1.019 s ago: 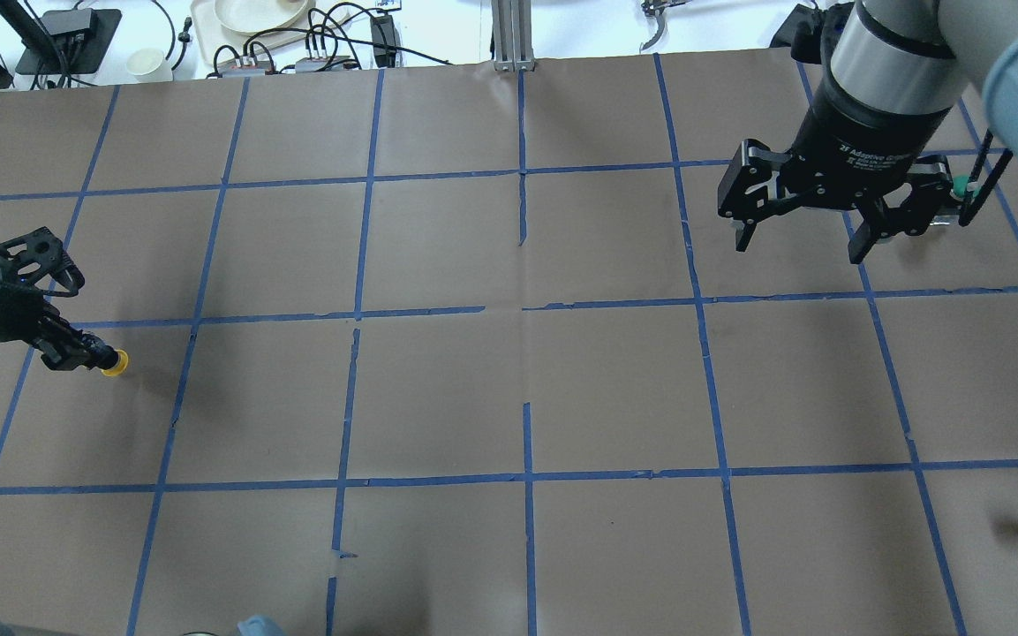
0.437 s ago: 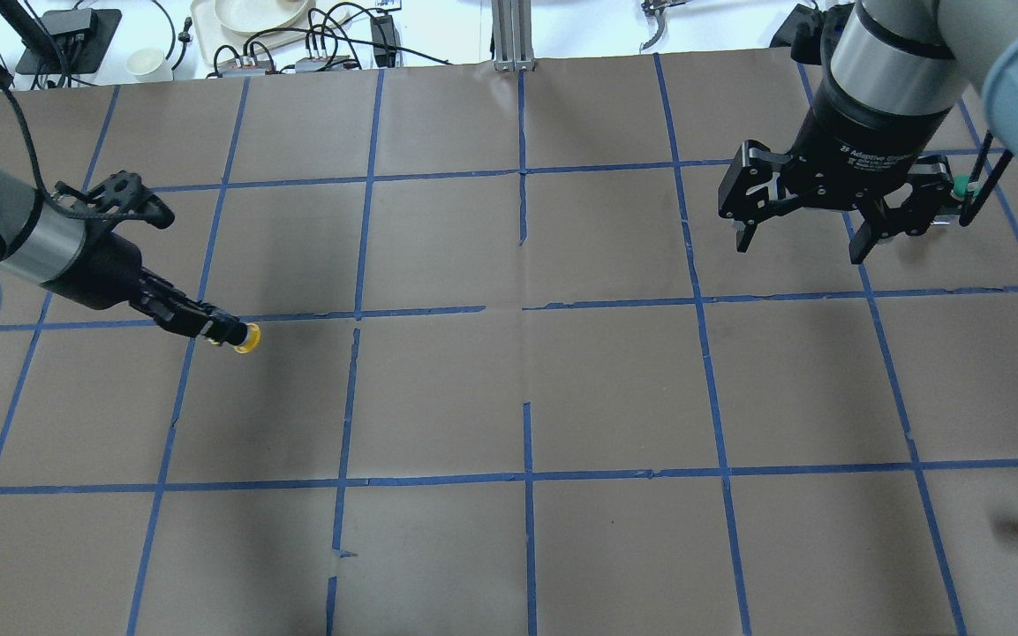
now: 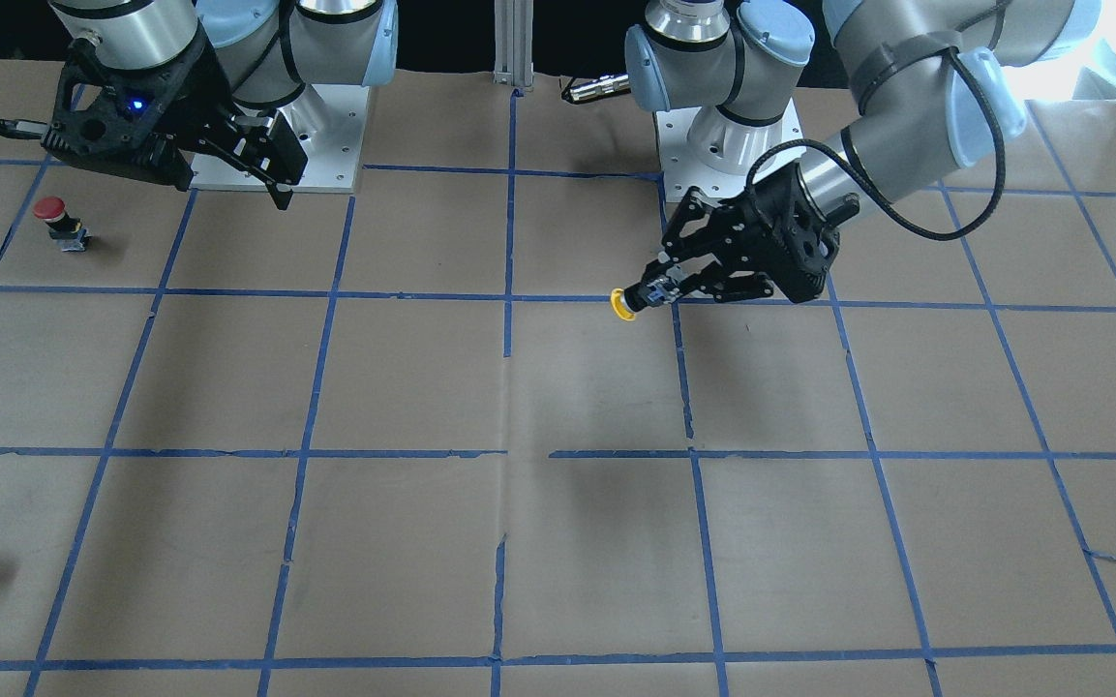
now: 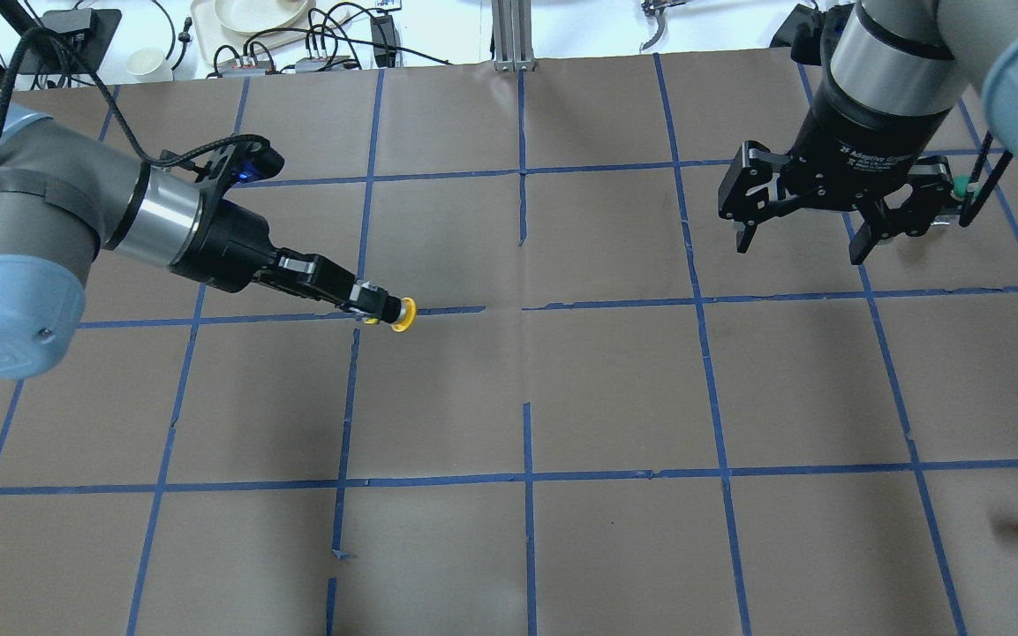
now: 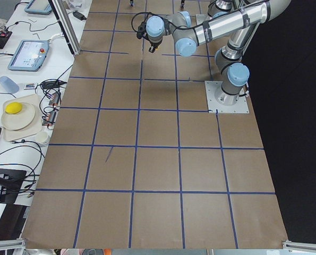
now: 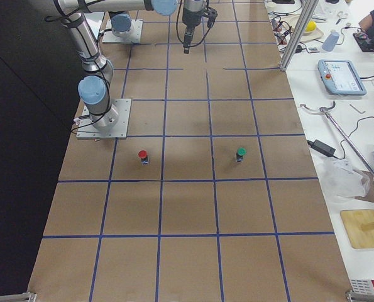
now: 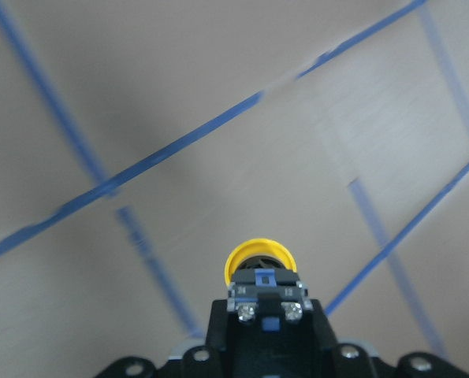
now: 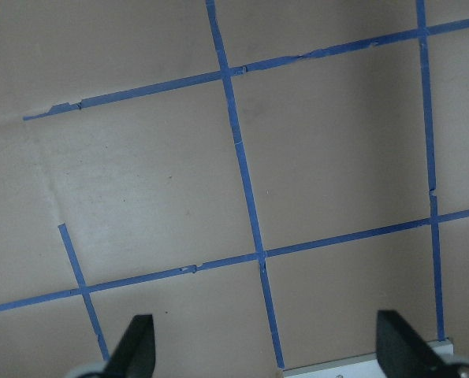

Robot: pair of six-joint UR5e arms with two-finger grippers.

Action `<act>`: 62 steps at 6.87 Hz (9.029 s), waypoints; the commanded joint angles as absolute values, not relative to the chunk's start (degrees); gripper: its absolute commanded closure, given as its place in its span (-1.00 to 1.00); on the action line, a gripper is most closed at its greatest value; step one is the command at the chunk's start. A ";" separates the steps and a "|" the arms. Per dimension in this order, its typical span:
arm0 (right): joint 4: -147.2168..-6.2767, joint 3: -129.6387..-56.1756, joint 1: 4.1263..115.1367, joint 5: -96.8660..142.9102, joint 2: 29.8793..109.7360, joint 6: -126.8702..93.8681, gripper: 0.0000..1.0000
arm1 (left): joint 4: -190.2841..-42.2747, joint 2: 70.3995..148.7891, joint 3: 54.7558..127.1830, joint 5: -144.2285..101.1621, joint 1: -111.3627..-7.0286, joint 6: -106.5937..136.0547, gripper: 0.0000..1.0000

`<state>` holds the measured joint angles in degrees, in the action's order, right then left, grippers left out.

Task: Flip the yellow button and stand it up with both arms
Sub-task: 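Lift the yellow button and carry it toward the table center with the left gripper, then hold the button with the left gripper while the right gripper reaches toward its yellow cap, then close the right gripper on the yellow cap and open the left gripper, then carry the button with the right gripper toward the green button while the left gripper withdraws, then lower the button upright onto the table with the right gripper and release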

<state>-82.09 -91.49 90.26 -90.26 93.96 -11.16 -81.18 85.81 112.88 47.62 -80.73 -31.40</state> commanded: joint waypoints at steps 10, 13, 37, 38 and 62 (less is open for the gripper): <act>-82.09 -91.49 90.26 -90.27 94.04 -11.07 -1.00 | -80.77 84.38 117.07 0.35 -85.25 -13.18 0.63; -81.12 -90.80 90.00 -82.52 93.52 -11.33 -1.00 | -80.77 84.46 117.07 0.35 -85.34 -13.18 0.63; -83.84 -92.20 84.91 -35.86 92.64 -53.09 0.65 | -80.77 83.94 116.63 1.23 -85.25 -10.63 -0.73; -86.46 -92.46 81.68 -39.08 92.55 -51.69 0.65 | -80.86 83.50 116.28 1.93 -85.25 -10.55 -0.73; -157.50 -131.22 40.34 -74.87 83.92 69.37 -0.99 | -92.20 86.74 92.03 88.51 -86.75 -2.99 -1.00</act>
